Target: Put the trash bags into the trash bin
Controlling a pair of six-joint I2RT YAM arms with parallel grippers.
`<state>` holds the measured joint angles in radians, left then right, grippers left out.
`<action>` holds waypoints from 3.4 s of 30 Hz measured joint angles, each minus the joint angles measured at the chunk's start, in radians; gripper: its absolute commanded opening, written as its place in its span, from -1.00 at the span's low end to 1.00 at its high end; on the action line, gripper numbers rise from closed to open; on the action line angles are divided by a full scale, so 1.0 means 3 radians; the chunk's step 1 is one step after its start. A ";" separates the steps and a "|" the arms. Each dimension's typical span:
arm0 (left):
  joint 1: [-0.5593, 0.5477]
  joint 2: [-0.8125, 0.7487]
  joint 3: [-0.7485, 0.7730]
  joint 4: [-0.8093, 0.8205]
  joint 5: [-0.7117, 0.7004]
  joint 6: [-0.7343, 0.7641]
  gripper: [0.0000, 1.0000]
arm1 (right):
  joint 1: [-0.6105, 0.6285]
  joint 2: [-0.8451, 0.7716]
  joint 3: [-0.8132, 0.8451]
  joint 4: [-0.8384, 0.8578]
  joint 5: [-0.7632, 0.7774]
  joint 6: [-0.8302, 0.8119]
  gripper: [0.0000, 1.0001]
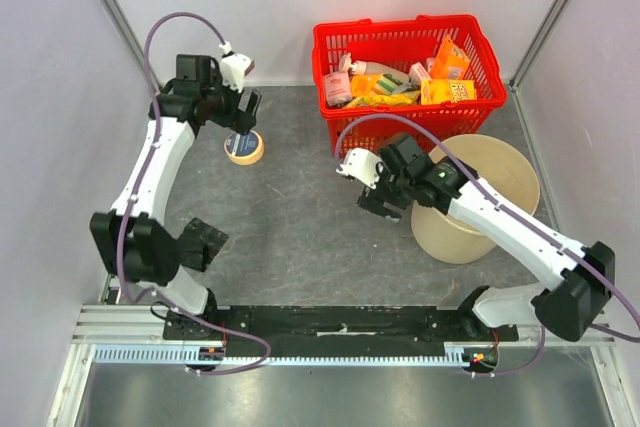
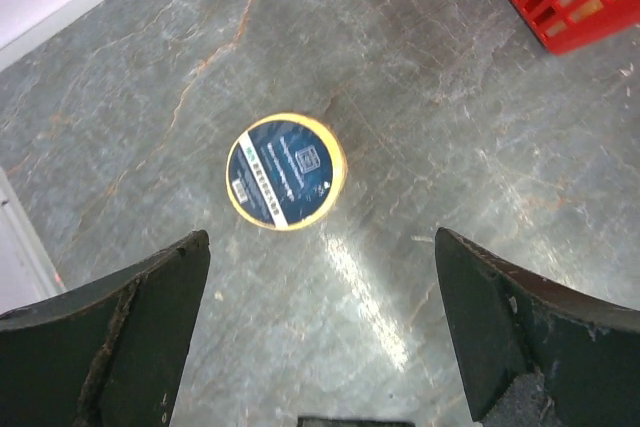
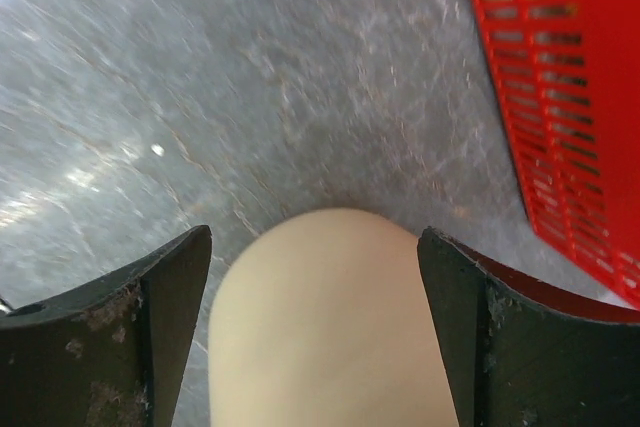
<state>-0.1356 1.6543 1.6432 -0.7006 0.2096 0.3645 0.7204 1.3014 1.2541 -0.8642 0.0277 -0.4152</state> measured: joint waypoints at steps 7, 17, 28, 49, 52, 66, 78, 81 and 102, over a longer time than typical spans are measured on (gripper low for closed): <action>0.0085 -0.0706 -0.0551 -0.0188 0.0039 0.0102 0.99 | 0.0005 0.0080 -0.0580 0.0225 0.0726 -0.0212 0.82; 0.0354 -0.0989 -0.1478 -0.0247 0.0004 0.0546 0.99 | -0.0142 -0.0069 -0.1120 0.0384 0.1240 -0.0486 0.81; 0.0940 -0.1363 -0.2120 -0.0570 -0.0161 0.1564 0.99 | -0.0395 -0.0309 -0.1359 0.0422 0.1328 -0.0613 0.84; 0.1948 -0.1888 -0.3021 -0.1249 -0.0065 0.3774 0.99 | -0.0381 0.0071 -0.1030 0.0351 0.0389 -0.0294 0.96; 0.1948 -0.1877 -0.3154 -0.1113 -0.0060 0.3964 0.98 | -0.0378 0.0080 -0.0992 0.0351 0.0361 -0.0258 0.96; 0.1948 -0.1406 -0.3253 -0.0632 -0.0048 0.4351 0.20 | -0.0340 0.0117 -0.0946 0.0328 0.0348 -0.0154 0.96; 0.1620 -0.1686 -0.3600 -0.0403 0.0131 0.4529 -0.73 | -0.0326 0.0130 -0.0885 0.0273 0.0348 -0.0120 0.96; 0.1246 -0.1742 -0.3607 -0.0347 0.0144 0.4487 -0.97 | -0.0320 0.0150 -0.0830 0.0272 0.0345 -0.0093 0.96; -0.2032 -0.0748 -0.2187 0.0369 -0.0027 0.2502 -0.97 | -0.0446 0.0487 -0.0572 0.0448 -0.0108 0.0303 0.96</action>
<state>-0.7452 1.4300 0.9871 -0.5900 0.2016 1.1152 0.5865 1.4475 1.0824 -0.7300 -0.0048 -0.3244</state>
